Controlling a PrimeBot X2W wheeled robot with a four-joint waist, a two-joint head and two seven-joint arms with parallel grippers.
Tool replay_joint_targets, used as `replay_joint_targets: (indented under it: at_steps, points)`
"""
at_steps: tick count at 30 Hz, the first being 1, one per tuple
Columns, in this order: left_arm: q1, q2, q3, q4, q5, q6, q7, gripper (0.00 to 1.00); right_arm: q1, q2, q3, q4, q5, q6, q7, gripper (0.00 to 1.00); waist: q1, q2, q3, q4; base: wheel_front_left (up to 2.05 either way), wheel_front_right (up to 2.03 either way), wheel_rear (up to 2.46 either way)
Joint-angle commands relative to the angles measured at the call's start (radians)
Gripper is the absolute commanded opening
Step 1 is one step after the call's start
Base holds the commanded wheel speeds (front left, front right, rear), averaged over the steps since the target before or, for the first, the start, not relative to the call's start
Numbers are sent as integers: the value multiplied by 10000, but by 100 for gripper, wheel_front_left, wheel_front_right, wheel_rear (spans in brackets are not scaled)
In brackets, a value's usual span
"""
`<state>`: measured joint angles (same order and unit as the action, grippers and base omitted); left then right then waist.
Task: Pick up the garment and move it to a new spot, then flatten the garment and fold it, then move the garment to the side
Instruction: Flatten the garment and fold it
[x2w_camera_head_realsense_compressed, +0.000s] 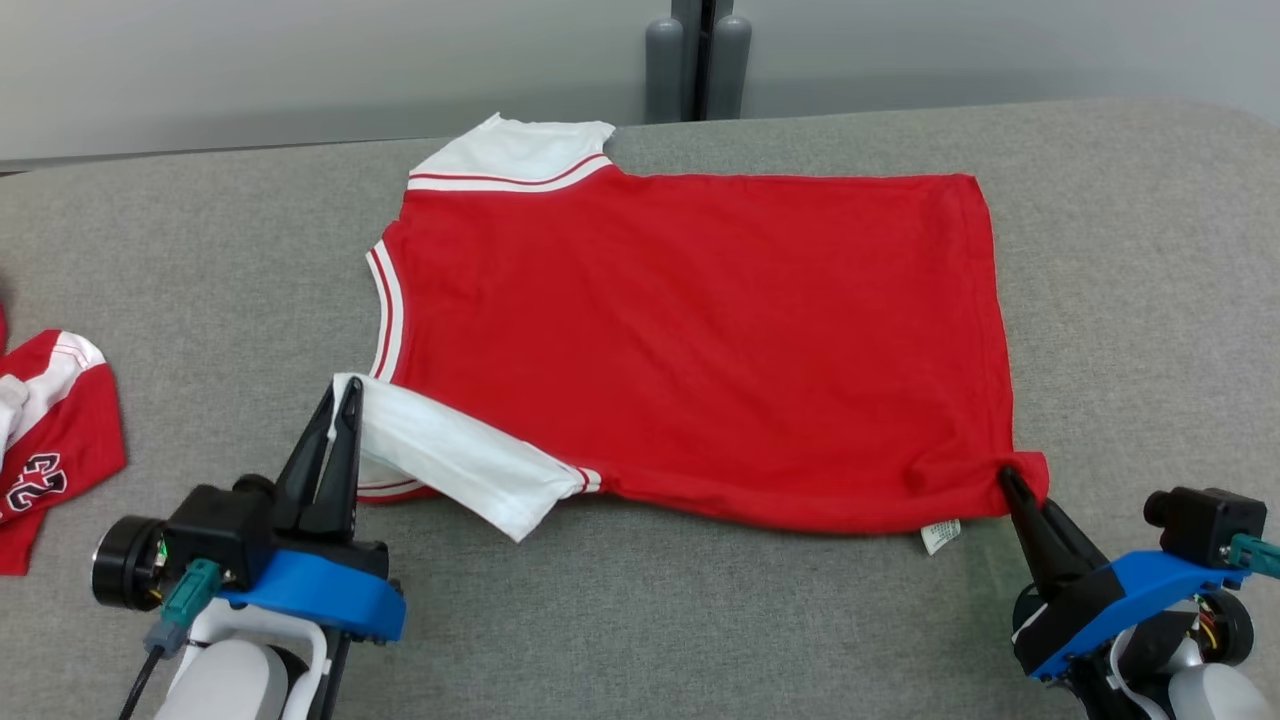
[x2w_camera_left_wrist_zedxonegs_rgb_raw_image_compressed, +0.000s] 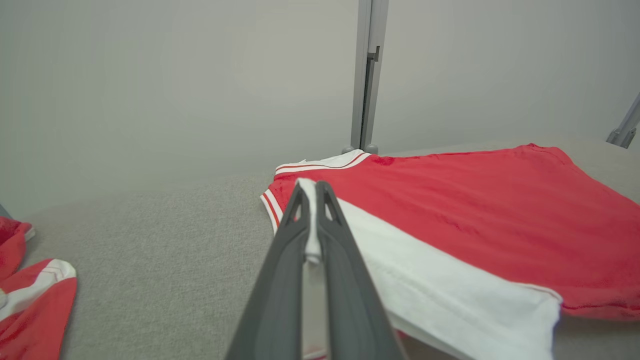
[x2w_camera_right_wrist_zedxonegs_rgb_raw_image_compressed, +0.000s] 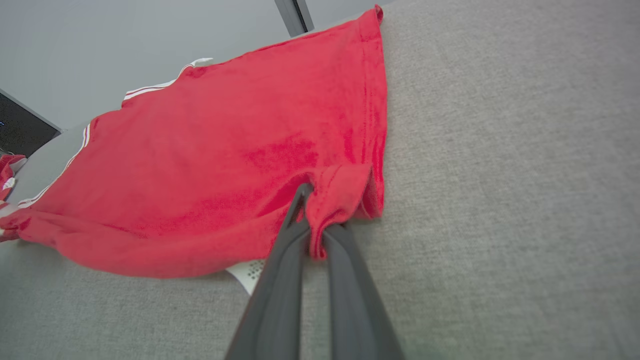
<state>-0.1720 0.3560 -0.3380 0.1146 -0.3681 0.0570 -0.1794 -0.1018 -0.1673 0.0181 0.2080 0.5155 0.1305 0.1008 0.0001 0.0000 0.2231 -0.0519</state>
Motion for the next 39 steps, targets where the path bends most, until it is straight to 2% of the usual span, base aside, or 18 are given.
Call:
replay_joint_targets:
  at_steps: [1, 21, 22, 23, 24, 25, 30, 39]
  points:
    - [-344, 75, -19, 119, 43, -87, 29, 0, -212, -58, 31, -4, 96, 6, 85, 0, -1, 0, 85, -10, 0, 0, 0]
    - [-3276, -60, -417, 2727, 168, -957, -89, 0, -1907, -331, 225, 593, 169, 6, 242, 0, -1, 0, 1108, -137, 0, 0, 0]
    - [-3378, -91, -439, 2872, 173, -992, -115, 0, -1954, -342, 239, 626, 136, 6, 198, 3, -1, 0, 1127, -138, 0, 0, 0]
    - [-3459, -121, -459, 3020, 170, -996, -154, 0, -2005, -353, 267, 631, 102, 6, 106, 36, -1, 0, 1139, -142, 0, 0, 0]
    - [-3532, -158, -471, 3142, 185, -1006, -183, 35, -2026, -363, 308, 648, 82, 6, 61, 100, -1, 0, 1148, -142, 0, 0, 0]
    - [-3605, -205, -481, 3237, 203, -992, -238, 100, -2032, -392, 314, 637, 54, 6, -49, 100, -1, 0, 1154, -136, 0, 0, 0]
    - [-3621, -375, -436, 3660, 154, -883, -535, 100, -1753, -544, 259, 659, -108, 6, -422, 100, -1, 0, 1006, -59, 0, 0, 0]
    - [-2626, -502, -265, 3805, -115, -649, -776, 100, -1160, -783, 38, 851, -712, 6, -451, 100, -1, 0, 730, 121, 0, 0, 0]
